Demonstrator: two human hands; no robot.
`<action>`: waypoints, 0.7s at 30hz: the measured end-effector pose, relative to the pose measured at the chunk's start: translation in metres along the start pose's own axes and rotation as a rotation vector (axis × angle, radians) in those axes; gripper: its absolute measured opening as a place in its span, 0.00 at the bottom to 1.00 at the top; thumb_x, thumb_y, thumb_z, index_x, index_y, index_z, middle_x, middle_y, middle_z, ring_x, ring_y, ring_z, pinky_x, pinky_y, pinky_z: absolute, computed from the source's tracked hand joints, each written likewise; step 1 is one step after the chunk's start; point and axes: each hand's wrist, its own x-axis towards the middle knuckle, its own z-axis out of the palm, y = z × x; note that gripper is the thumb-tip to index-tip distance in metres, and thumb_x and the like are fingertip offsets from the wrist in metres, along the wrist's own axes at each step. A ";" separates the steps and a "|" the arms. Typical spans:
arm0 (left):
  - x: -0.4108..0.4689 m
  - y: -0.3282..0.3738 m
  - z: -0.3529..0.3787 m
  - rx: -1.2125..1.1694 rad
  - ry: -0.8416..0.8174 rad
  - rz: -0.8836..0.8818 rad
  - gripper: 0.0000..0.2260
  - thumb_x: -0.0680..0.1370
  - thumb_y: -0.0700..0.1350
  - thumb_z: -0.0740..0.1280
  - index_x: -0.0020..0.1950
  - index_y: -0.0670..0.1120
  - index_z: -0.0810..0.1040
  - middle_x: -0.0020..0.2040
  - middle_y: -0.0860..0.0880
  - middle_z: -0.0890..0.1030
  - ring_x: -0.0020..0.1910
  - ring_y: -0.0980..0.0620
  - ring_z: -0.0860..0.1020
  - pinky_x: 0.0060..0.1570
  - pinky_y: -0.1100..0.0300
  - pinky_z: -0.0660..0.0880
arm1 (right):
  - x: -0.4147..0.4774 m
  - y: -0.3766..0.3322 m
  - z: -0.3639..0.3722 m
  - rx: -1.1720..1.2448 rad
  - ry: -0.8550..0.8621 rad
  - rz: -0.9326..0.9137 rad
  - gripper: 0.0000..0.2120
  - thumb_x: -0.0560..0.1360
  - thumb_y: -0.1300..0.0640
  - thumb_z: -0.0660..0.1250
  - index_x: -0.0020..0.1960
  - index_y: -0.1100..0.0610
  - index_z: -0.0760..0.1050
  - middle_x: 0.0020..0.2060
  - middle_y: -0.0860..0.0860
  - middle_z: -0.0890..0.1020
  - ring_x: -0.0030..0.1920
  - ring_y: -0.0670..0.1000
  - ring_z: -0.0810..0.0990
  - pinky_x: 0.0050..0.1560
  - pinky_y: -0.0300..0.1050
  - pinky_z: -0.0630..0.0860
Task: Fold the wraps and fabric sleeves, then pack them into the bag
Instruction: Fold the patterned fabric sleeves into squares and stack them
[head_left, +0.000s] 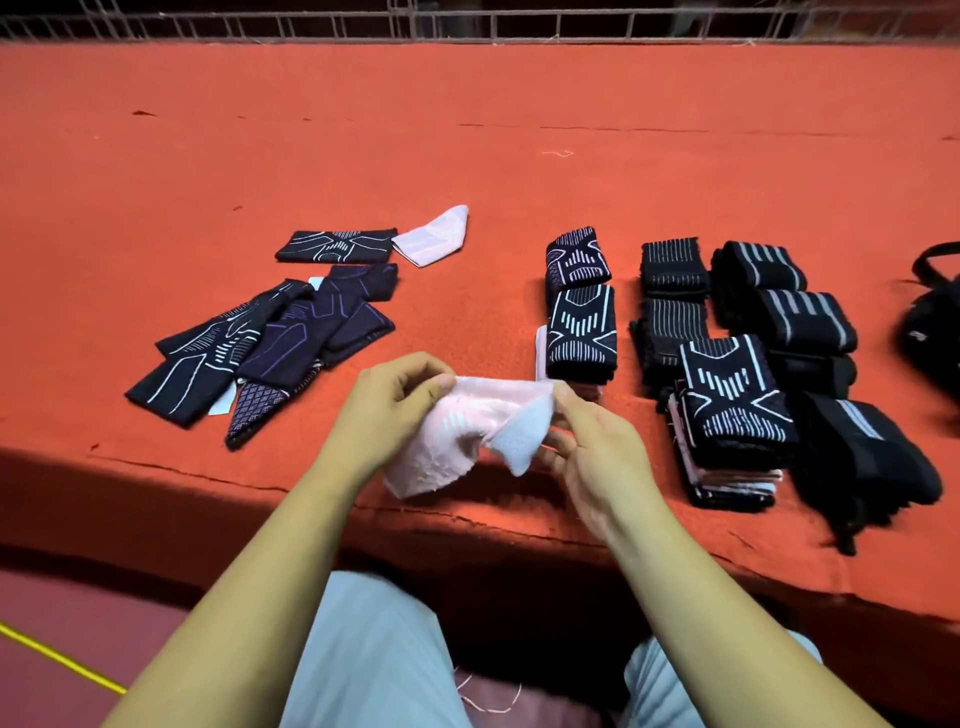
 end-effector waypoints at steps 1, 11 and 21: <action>0.001 0.003 0.001 0.003 -0.001 0.004 0.06 0.79 0.41 0.69 0.43 0.50 0.81 0.40 0.57 0.82 0.39 0.64 0.76 0.43 0.66 0.71 | -0.001 0.003 0.001 -0.071 -0.018 -0.026 0.12 0.78 0.53 0.68 0.48 0.64 0.80 0.44 0.58 0.86 0.42 0.55 0.84 0.42 0.50 0.79; 0.010 -0.001 0.000 0.129 -0.076 0.013 0.06 0.79 0.41 0.68 0.45 0.51 0.82 0.40 0.56 0.84 0.40 0.63 0.77 0.44 0.67 0.71 | -0.007 0.009 -0.006 -0.428 0.006 -0.148 0.06 0.66 0.67 0.69 0.32 0.59 0.78 0.27 0.47 0.75 0.29 0.44 0.70 0.31 0.40 0.66; 0.001 -0.025 0.036 0.526 -0.236 0.395 0.13 0.77 0.54 0.65 0.56 0.49 0.80 0.57 0.52 0.79 0.57 0.50 0.75 0.56 0.54 0.67 | 0.002 0.028 -0.031 -0.523 0.074 -0.199 0.20 0.67 0.72 0.66 0.50 0.50 0.69 0.33 0.56 0.79 0.27 0.50 0.75 0.31 0.46 0.73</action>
